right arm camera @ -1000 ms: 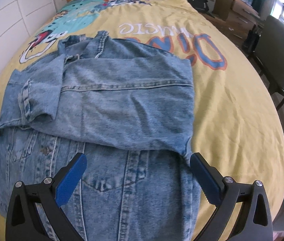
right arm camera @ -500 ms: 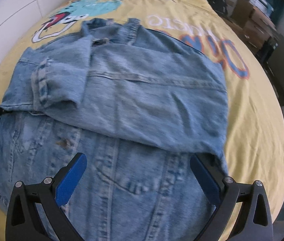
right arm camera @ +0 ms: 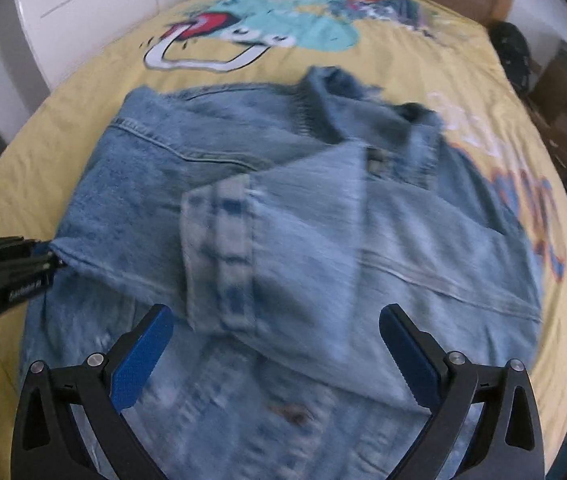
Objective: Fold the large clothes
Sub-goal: 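Hold the jacket side edge with the left tool while the right tool grasps a sleeve cuff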
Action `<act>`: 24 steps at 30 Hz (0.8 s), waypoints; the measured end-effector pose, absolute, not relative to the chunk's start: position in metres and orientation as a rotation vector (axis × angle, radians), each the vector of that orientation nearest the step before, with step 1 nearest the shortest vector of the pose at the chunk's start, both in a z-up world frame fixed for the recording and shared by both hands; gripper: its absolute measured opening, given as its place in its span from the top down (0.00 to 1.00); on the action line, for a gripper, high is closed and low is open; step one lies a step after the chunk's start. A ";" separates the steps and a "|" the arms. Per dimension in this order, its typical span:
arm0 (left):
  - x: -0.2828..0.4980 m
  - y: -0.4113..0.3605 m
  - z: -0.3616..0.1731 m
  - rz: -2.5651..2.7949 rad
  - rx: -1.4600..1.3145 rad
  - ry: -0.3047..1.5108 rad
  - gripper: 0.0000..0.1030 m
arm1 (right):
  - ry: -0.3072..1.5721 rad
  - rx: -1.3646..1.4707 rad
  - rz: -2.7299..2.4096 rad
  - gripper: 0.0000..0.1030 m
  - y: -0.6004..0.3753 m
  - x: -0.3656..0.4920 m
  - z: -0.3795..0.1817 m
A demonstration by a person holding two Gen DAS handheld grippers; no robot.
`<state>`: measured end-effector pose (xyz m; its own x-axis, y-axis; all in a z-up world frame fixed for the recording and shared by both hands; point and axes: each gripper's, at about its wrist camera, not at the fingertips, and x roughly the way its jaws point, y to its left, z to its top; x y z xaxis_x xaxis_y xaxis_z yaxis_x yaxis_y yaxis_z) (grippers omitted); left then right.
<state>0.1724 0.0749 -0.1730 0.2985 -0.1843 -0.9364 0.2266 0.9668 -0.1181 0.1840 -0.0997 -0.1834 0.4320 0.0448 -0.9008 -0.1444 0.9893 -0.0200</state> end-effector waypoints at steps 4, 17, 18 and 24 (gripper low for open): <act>0.173 0.076 -0.175 -0.281 0.029 1.241 0.85 | 1.172 -0.118 0.077 0.01 -0.086 0.205 -0.206; 0.161 0.081 -0.164 -0.281 0.034 1.216 0.85 | 1.177 0.130 0.026 0.76 -0.174 0.197 -0.180; 0.161 0.080 -0.162 -0.284 0.029 1.216 0.85 | 1.174 0.167 0.031 0.77 -0.181 0.195 -0.177; 0.160 0.080 -0.154 -0.300 0.033 1.219 0.85 | 1.130 0.380 0.054 0.79 -0.230 0.180 -0.161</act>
<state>0.1601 0.0802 -0.1537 0.3103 -0.2098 -0.9272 0.2451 0.9600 -0.1352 0.1803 -0.2295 -0.1608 0.4329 0.2326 -0.8709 0.1479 0.9347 0.3231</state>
